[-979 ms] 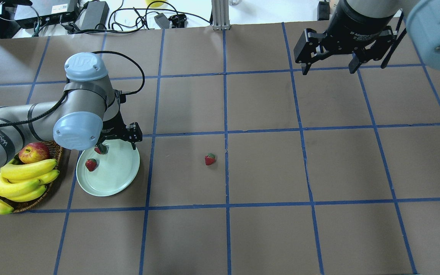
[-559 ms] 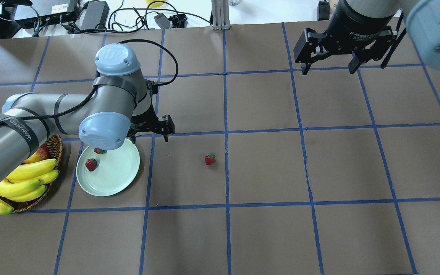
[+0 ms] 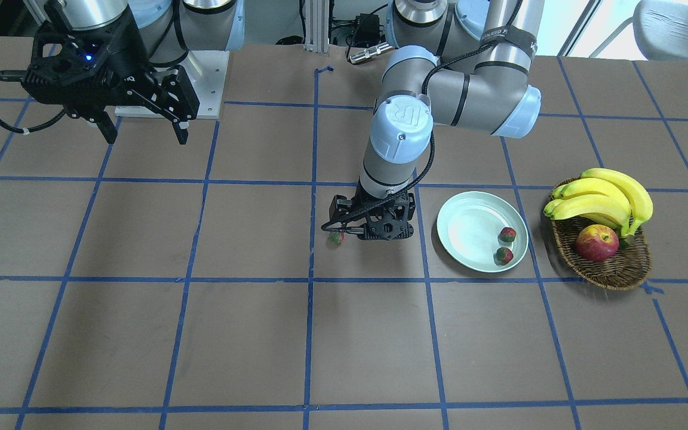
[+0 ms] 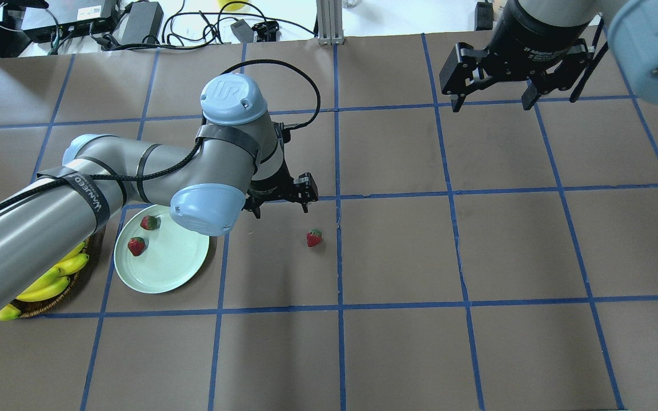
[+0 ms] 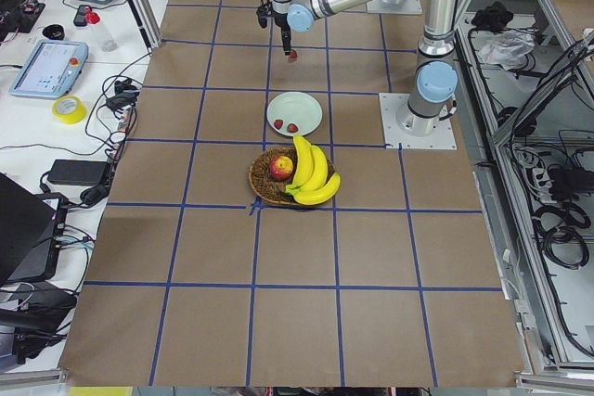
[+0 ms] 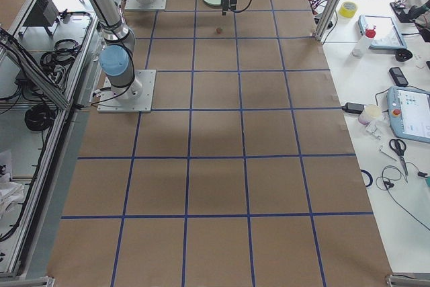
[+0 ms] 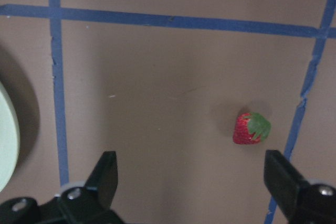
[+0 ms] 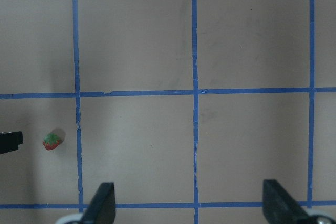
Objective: Collect all strawberries into plate
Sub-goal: 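Reach the left gripper to the last strawberry and grasp it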
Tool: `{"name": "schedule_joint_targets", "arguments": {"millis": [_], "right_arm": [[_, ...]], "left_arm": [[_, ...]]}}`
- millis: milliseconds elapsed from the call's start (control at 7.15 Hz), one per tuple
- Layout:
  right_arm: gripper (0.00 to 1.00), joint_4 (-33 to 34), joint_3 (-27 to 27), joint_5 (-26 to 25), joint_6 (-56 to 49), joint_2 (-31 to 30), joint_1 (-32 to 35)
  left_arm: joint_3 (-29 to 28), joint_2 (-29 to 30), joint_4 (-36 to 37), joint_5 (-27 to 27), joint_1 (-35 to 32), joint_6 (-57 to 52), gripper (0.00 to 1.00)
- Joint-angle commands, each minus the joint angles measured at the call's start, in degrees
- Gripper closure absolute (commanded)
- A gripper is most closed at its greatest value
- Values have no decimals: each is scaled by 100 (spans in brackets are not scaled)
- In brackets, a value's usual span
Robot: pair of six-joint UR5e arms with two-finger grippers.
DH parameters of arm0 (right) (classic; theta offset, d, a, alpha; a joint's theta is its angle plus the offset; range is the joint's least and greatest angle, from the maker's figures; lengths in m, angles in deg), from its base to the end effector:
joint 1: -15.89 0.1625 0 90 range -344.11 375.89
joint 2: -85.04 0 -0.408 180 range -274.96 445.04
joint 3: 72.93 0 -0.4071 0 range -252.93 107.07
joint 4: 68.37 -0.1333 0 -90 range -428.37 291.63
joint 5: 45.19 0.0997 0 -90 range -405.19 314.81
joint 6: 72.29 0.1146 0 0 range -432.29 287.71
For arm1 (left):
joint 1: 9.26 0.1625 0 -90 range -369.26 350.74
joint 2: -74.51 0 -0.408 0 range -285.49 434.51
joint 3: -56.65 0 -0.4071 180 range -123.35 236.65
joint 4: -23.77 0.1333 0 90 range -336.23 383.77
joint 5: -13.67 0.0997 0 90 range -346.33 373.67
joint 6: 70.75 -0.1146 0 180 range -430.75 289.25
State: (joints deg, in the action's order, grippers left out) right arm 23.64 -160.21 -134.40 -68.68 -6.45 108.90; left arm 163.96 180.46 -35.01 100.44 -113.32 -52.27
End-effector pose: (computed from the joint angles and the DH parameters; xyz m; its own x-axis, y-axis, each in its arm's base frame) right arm 0.1613 -0.4991 0.4971 -0.9998 0.0086 -0.0205 0.0108 0.9942 -0.1073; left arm -0.2687 -0.4977 0.2136 -0.9960 -0.0791 0.0421 -0.0769 0.9957 0.0516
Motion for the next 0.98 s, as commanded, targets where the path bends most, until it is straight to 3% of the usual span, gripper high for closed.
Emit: {"name": "schedule_joint_targets", "arguments": {"millis": [0,839], "right_arm": [[0,-8,0,0,0,0,-1],[0,-8,0,0,0,0,-1]], "left_arm": [[26,223,121,-63,-53,15,0],[299,778,631,-327,-246,216,3]]}}
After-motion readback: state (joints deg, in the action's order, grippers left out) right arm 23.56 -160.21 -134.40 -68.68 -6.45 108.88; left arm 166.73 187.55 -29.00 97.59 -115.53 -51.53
